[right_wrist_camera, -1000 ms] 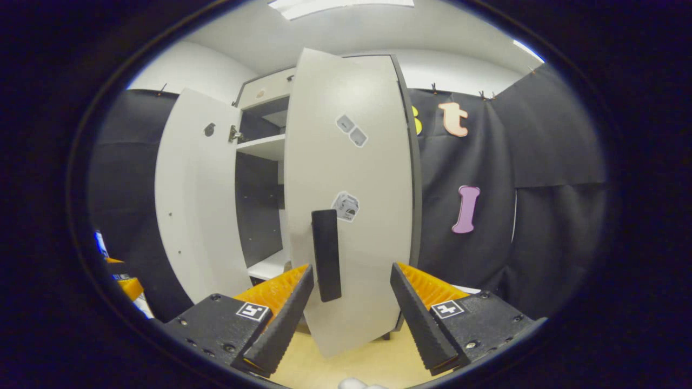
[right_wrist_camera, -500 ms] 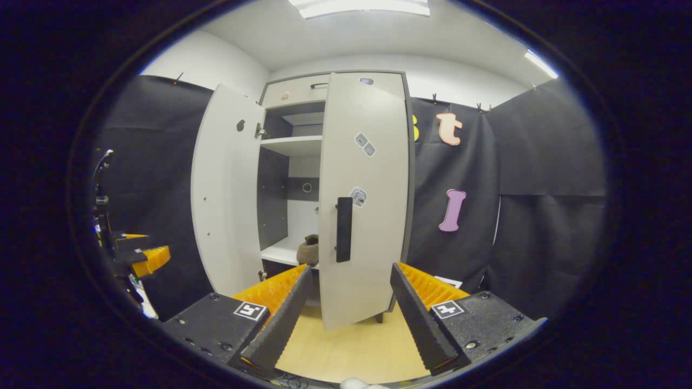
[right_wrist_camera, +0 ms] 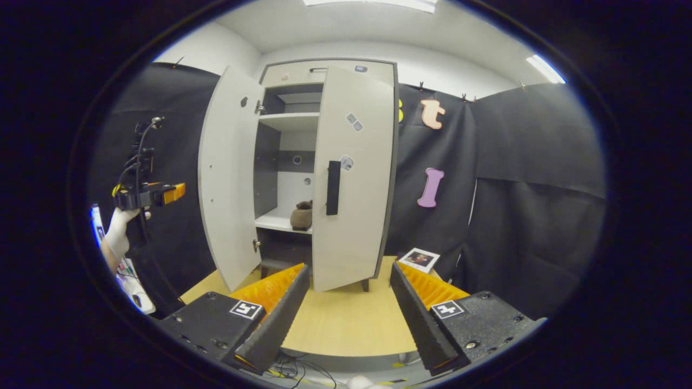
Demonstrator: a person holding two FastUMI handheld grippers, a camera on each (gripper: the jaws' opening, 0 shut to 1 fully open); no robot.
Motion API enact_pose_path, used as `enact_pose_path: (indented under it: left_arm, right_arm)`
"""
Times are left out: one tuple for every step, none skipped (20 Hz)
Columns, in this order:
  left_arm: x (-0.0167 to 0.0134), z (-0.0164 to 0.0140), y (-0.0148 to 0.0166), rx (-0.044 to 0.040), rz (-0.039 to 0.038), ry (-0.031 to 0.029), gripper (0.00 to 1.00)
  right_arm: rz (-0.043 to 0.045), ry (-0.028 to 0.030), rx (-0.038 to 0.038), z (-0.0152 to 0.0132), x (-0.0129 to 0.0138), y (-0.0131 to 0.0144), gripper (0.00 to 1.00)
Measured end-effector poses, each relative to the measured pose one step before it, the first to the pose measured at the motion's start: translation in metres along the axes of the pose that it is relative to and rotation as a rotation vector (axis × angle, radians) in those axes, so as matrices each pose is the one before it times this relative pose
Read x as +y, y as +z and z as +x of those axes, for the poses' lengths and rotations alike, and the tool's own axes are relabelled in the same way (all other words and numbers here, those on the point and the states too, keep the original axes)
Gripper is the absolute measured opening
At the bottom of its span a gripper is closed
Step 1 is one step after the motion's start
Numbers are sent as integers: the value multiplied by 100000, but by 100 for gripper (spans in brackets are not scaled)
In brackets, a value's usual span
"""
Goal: Grab one shoe with the right hand and put it into the shoe cabinet, grab the other shoe with the left hand and put it into the shoe cabinet; then close the right door with the right hand and the left door with the left hand.
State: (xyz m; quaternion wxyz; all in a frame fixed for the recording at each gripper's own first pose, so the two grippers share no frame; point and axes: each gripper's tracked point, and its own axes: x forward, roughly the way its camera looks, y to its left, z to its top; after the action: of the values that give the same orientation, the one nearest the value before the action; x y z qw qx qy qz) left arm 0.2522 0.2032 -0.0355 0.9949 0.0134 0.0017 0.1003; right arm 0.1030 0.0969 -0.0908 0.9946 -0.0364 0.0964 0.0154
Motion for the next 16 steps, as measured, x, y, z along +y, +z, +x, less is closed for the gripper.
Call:
enact_pose_path:
  left_arm:
    - [97, 915, 201, 314, 182, 191, 96]
    - [-54, 662, 57, 580, 379, -209, 96]
    - [-187, 561, 197, -735, 725, 44, 96]
    - [-136, 480, 56, 392, 576, 86, 100]
    - [-433, 278, 39, 43, 80, -834, 96]
    - [-539, 76, 25, 220, -506, -1542, 96]
    - [-46, 20, 102, -799, 1504, 868, 96]
    - [-22, -5, 73, -1293, 2417, 123, 90]
    - [27, 36, -8, -493, 2469, 331, 90]
    - [-155, 20, 52, -324, 845, 131, 90]
    - [-199, -52, 38, 10, -261, -638, 90]
    - [-321, -46, 64, 307, -310, -1660, 90]
    - [-624, -192, 149, -39, -249, -1774, 90]
    - [-948, -175, 20, 34, -10, -1436, 89]
    - [-938, -142, 79, -611, 153, -1266, 89]
    - [-936, -91, 265, -437, 140, -1548, 89]
  right_arm:
    - [423, -1544, 50, -162, -510, -3, 99]
    - [519, -1270, -43, -193, -405, 25, 98]
    - [726, -726, -184, -52, -269, 57, 99]
    - [505, -503, 143, 1, -283, 90, 99]
    - [197, -250, 488, 19, -245, -106, 99]
    - [48, -184, 190, -25, -286, 25, 99]
    - [45, -85, 37, 123, -168, 17, 99]
    - [-58, 120, 328, 65, -93, -10, 99]
    - [23, 245, 790, 95, -46, -155, 98]
    - [311, 795, 117, 65, 61, 117, 99]
    - [250, 528, 103, 153, 4, 127, 99]
    - [139, 538, -285, 57, -14, 200, 99]
    - [151, 264, -410, -5, -39, 236, 99]
    - [145, 286, -355, -5, 22, 214, 99]
    - [221, 193, -521, 43, -88, 185, 99]
    - [208, 172, -373, -28, 0, 135, 99]
